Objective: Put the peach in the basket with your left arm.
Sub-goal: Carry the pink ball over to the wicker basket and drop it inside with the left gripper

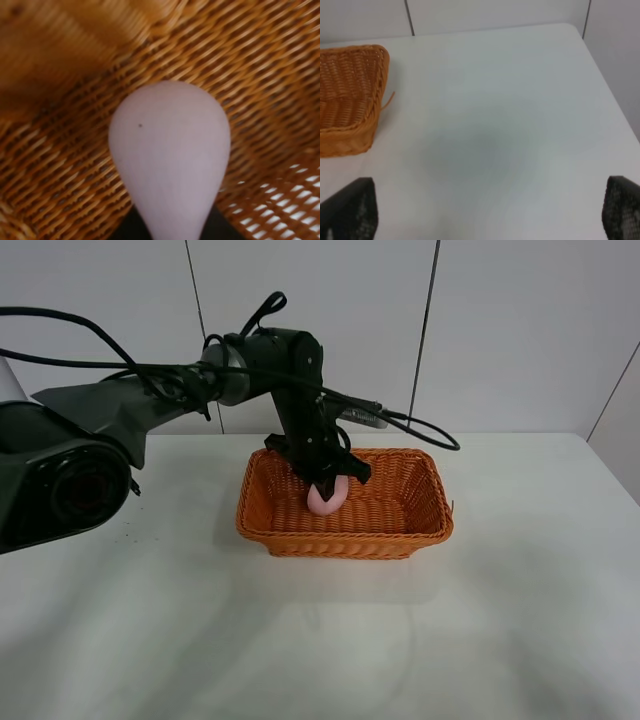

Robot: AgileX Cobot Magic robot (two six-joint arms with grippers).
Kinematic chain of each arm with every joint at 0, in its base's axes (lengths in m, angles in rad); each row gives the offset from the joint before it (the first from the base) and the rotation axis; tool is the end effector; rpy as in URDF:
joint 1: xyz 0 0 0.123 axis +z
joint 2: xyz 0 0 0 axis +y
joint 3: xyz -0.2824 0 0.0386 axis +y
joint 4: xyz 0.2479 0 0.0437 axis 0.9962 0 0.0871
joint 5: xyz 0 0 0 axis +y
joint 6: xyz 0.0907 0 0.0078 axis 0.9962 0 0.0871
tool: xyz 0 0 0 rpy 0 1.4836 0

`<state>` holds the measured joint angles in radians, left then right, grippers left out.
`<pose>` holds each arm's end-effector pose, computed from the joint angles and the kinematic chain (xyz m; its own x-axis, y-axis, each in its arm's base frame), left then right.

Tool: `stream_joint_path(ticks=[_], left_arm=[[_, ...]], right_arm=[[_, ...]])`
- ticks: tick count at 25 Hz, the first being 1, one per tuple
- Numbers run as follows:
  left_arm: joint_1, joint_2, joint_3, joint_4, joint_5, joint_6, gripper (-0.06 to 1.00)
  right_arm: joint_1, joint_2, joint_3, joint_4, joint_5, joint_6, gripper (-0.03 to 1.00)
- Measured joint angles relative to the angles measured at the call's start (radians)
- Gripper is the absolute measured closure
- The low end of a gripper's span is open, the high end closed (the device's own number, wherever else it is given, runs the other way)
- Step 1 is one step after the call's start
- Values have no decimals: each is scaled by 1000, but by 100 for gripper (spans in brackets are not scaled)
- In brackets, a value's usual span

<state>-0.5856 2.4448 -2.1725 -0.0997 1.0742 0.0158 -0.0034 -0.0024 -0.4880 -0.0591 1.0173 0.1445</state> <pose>0.4287 -0.2939 0.1637 -0.8106 0.4995 -0.3057 0.5476 0.8316 -0.0930 -0.0022 -0.0046 0.2775 -0.4167 0.1144 -0.9018 0.0967 0.9920 0.0812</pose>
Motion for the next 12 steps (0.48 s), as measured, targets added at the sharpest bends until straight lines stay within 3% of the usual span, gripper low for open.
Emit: stream_joint_path(ticks=[3,8,12], left_arm=[[0,12,0,1,7,1,69],[0,12,0,0,32,1,25],[0,5,-6,0,62,1,16]], right_arm=[[0,0,0,0,0,0,27],[0,0,0,0,0,0,27],[0,0,0,0,0,0,27]])
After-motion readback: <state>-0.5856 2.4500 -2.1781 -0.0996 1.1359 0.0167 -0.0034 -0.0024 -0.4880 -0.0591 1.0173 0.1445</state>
